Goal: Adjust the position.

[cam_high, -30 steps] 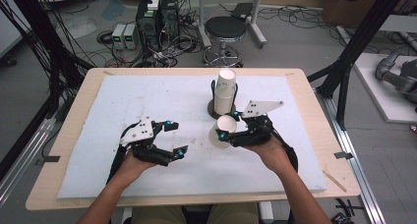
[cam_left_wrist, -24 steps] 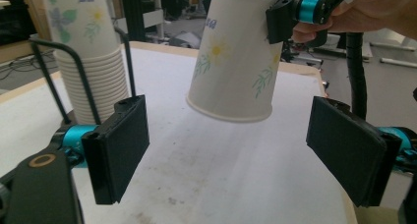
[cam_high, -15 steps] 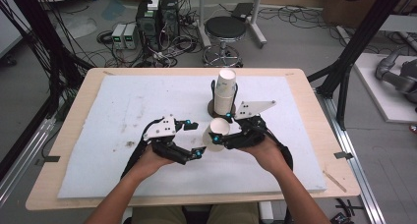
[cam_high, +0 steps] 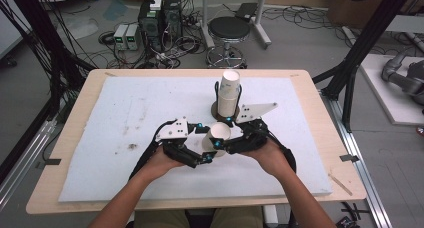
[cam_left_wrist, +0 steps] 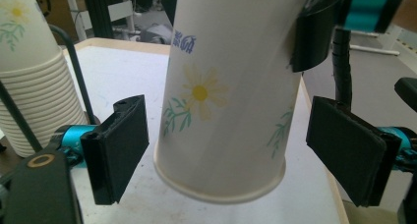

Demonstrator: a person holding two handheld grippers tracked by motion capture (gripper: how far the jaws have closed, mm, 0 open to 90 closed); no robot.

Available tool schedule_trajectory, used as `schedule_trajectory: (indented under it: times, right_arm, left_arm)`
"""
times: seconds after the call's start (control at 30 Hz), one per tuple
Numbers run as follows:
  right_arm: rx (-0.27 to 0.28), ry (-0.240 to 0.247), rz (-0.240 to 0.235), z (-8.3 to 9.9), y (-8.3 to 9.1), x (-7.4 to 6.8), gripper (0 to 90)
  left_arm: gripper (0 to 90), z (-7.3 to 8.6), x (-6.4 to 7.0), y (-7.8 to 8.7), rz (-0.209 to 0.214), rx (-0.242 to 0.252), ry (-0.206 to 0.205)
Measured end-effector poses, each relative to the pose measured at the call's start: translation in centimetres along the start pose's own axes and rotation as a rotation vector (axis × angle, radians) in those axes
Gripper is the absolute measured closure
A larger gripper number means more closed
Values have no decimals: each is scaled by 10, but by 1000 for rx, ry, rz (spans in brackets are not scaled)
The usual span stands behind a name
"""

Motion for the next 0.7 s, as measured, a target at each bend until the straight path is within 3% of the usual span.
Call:
schedule_trajectory:
  times: [0.17, 0.47, 0.5, 0.57, 0.7]
  right_arm:
    - [8, 1, -23, -1, -1, -4, 364]
    - [11, -13, -38, 3, -2, -4, 352]
    - [13, -17, -39, 3, -3, -4, 330]
    - [13, -39, -33, 5, -4, -3, 176]
    - [17, -17, -39, 5, 1, -4, 168]
  left_arm:
    - [192, 0, 1, -2, 1, 0, -2]
    - [310, 4, 5, -2, 17, -27, -45]
    - [317, 4, 5, -2, 16, -31, -47]
    - [322, 5, 4, -1, 9, -42, -54]
    - [326, 6, 2, 0, -2, -86, -81]
Point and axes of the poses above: each handheld gripper's, and its own axes: y roughly backward along the jaws, z roughly out of its underside, x roughly to its right, the point moved 10 cm from there along -y, roughly forward along the jaws, and after that the axes turned 12 degrees about -z, right-handed, at the moved point
